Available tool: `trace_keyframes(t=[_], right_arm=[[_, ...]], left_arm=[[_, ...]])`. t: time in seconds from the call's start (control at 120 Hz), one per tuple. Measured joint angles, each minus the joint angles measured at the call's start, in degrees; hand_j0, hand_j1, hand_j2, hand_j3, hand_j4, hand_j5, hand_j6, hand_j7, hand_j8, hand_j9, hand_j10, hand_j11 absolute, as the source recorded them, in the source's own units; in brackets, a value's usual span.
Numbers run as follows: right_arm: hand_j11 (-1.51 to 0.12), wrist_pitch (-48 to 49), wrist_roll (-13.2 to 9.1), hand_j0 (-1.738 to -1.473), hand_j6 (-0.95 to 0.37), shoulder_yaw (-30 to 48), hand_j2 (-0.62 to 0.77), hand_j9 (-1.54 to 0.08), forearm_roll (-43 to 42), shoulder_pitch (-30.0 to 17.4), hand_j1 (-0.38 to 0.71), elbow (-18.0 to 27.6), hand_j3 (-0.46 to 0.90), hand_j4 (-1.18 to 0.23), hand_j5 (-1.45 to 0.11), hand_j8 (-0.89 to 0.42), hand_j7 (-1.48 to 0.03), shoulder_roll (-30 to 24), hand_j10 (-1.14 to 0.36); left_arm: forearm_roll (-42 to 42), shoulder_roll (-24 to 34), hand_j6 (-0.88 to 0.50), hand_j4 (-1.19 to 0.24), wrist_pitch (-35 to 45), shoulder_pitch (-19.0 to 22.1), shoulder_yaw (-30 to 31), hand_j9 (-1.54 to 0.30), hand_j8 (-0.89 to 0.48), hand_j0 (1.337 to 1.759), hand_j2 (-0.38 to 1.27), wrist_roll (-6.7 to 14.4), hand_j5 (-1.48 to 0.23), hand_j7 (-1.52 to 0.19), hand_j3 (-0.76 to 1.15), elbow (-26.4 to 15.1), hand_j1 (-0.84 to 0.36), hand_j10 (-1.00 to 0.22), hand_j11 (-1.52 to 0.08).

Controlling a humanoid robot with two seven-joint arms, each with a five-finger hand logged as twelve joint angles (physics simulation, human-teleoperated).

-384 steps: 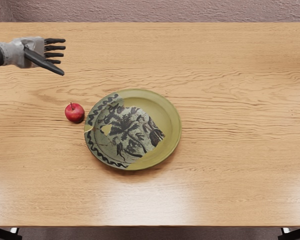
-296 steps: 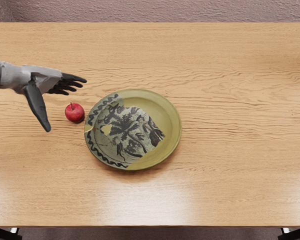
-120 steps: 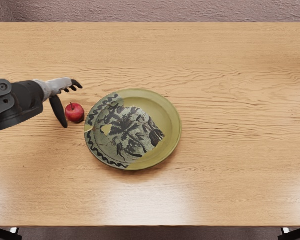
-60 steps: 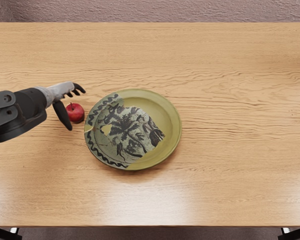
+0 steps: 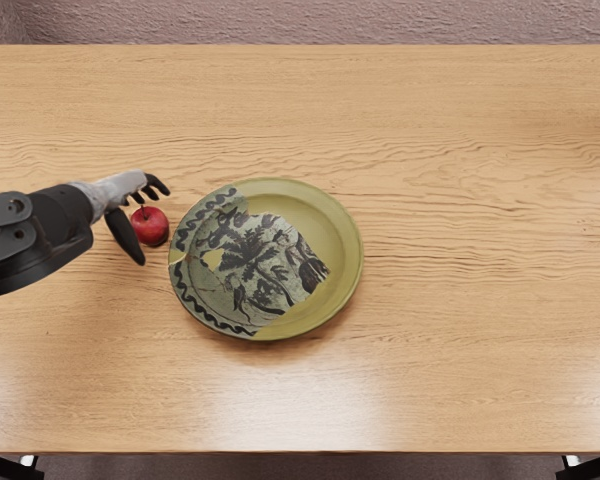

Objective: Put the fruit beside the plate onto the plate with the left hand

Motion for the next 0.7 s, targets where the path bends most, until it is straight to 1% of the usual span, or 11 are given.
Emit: trace_keyframes(t=[0.408,0.7], right_arm=[[-0.02,0.0,0.0,-1.658,-0.02,0.0,0.00,-0.02,0.0,0.0,-0.33,0.0,0.00,-0.02,-0.02,-0.01,-0.02,0.0,-0.01],[-0.02,0.0,0.0,-1.658,-0.02,0.0,0.00,-0.02,0.0,0.0,-0.33,0.0,0.00,-0.02,-0.02,-0.01,-0.02,0.0,-0.01]], left_arm=[[0.0,-0.4,-0.30,-0.30,0.7,0.3,-0.3,-0.39,-0.30,1.658,0.06,0.0,-0.39,-0.39,0.00,0.6,-0.01,-0.30,-0.39],[0.0,-1.2,-0.31,-0.31,0.9,0.9,-0.3,-0.40,-0.31,1.658,0.07,0.0,-0.40,-0.40,0.00,2.3,-0.02,-0.31,-0.40]])
